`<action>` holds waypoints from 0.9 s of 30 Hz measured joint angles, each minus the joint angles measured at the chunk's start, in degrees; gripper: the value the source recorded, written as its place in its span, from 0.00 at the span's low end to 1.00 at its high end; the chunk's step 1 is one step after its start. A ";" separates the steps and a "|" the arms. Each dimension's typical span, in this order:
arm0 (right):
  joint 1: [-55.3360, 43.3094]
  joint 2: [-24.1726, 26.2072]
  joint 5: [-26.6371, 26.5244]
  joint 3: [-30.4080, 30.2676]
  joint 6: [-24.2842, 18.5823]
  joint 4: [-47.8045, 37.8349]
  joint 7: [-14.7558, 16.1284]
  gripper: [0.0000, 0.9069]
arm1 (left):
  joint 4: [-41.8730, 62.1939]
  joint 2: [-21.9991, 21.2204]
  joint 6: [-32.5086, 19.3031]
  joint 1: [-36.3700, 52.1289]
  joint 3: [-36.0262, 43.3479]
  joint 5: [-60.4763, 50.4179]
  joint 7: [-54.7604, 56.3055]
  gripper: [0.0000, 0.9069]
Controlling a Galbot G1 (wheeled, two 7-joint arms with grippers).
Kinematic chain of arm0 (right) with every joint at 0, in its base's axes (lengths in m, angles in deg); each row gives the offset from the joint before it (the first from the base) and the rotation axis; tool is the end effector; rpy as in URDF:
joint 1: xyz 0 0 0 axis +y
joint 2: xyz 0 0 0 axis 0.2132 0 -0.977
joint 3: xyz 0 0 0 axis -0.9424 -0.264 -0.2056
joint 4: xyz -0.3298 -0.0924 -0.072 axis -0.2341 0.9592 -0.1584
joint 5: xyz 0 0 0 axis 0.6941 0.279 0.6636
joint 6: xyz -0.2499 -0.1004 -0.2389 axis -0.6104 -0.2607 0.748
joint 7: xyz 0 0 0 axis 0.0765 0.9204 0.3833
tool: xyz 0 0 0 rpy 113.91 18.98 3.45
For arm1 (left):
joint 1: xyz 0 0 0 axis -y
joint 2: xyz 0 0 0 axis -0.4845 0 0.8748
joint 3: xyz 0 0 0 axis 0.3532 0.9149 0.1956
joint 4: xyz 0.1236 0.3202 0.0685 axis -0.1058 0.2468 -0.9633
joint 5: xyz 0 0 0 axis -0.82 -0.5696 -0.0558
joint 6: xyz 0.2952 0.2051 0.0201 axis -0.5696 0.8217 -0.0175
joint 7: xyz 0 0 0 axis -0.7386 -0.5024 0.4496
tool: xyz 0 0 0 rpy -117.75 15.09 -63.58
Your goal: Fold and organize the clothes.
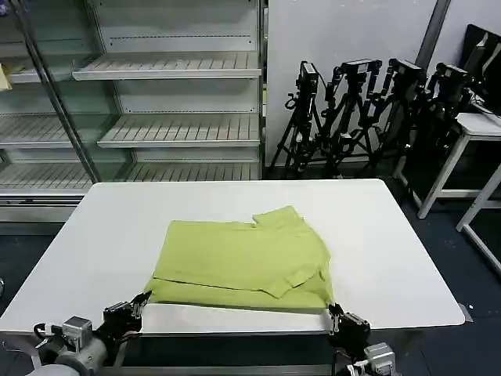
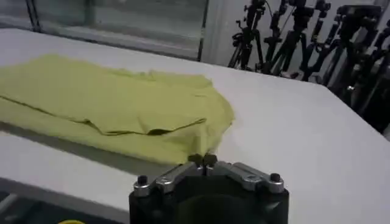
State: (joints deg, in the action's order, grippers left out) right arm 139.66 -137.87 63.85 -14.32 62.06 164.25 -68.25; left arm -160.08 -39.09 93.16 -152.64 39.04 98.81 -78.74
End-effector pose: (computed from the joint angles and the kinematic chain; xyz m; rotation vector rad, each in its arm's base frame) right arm 0.1393 -0.0116 -0.2394 0.2747 -2.6925 0.2476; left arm 0.1850 0.1247 -0.2379 -0.2472 -2.6097 -0.0991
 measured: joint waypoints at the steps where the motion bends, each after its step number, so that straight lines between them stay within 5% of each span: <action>1: 0.27 0.14 -0.02 0.19 0.11 0.28 0.16 1.00 | -0.34 -0.07 0.00 -0.30 -0.23 -0.06 0.01 1.00; 12: -2.14 2.13 -2.78 4.26 1.45 2.58 0.98 1.00 | -5.58 0.02 0.00 -0.90 -2.06 -0.04 0.84 1.00; 27: -32.99 -0.65 -11.26 -3.93 4.23 -15.40 -1.55 1.00 | 8.09 3.52 -1.01 19.73 9.31 1.42 1.38 1.00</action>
State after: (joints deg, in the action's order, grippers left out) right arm 106.67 -138.52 52.59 -18.25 66.29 148.86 -69.79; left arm -151.99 -35.58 92.15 -132.91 48.35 100.23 -77.36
